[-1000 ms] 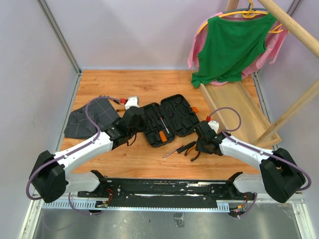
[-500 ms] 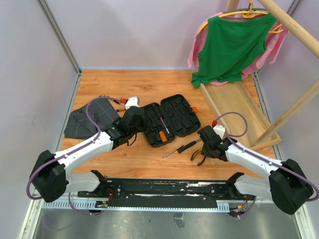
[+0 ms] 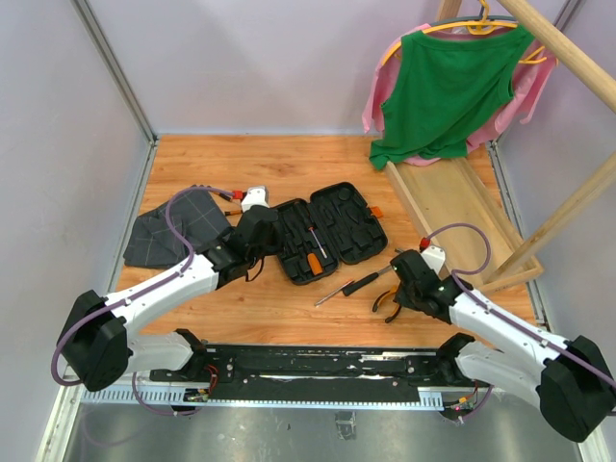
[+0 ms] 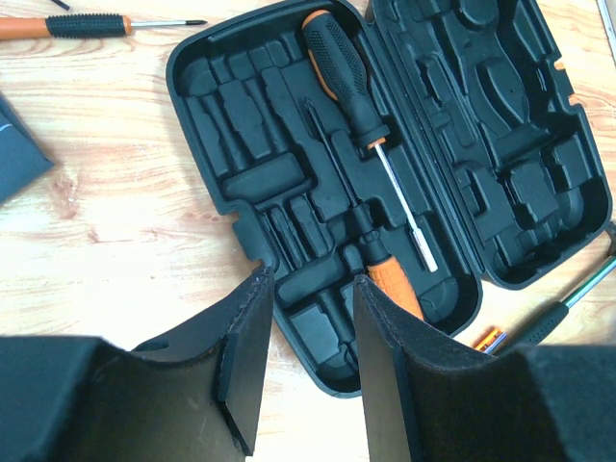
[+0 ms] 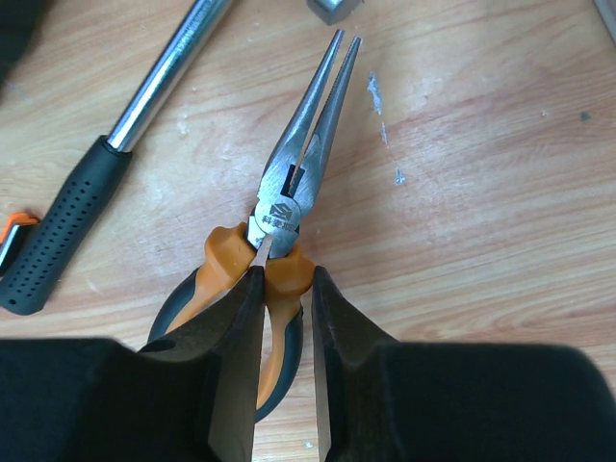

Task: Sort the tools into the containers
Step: Pick up the pliers at the center of the board.

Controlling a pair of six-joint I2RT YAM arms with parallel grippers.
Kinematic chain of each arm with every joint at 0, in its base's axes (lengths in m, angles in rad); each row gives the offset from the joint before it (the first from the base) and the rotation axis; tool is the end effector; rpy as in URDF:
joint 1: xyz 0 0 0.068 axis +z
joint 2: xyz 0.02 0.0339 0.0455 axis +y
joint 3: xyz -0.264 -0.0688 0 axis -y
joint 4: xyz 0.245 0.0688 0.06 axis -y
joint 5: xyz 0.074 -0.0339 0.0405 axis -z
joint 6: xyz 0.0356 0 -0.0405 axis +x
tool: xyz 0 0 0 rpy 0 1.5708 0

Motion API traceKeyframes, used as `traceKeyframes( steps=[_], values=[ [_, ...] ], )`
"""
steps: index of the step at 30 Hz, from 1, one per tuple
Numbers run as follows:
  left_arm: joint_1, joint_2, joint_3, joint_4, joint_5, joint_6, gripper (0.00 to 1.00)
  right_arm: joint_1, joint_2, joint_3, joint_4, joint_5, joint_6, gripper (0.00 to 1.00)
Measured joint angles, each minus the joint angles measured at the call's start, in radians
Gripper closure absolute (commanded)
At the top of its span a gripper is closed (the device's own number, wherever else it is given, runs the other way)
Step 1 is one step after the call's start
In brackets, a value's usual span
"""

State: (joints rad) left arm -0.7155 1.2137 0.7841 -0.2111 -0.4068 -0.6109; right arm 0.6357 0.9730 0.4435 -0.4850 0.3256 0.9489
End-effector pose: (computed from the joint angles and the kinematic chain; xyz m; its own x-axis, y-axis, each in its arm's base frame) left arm 0.2062 -0.1606 0.2496 -0.5778 -0.1958 -0.7923 0.0386 0.9632 -0.2661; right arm 0.1436 0.0918 0.1683 -0.7448 0.4074 -0.5284 0.3068 0.9124 0.2709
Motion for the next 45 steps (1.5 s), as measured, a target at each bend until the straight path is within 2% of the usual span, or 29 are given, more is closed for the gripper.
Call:
traceKeyframes(
  steps=[14,24,31,40,45],
  values=[
    [0.0,0.0,0.0,0.02,0.009,-0.001,0.57,0.0,-0.145,-0.051,0.021,-0.003,-0.024,0.99],
    [0.003,0.0,0.0,0.032,0.032,-0.006,0.55,0.0,-0.253,-0.084,0.108,-0.027,-0.164,0.99],
    [0.007,-0.01,-0.011,0.048,0.063,-0.007,0.5,0.0,-0.336,-0.09,0.186,-0.042,-0.288,0.99],
    [0.007,-0.018,-0.024,0.105,0.161,0.005,0.47,0.0,-0.34,-0.09,0.259,-0.07,-0.404,0.99],
    [0.007,-0.018,-0.03,0.142,0.237,0.026,0.44,0.0,-0.267,-0.064,0.273,-0.069,-0.428,0.99]
  ],
)
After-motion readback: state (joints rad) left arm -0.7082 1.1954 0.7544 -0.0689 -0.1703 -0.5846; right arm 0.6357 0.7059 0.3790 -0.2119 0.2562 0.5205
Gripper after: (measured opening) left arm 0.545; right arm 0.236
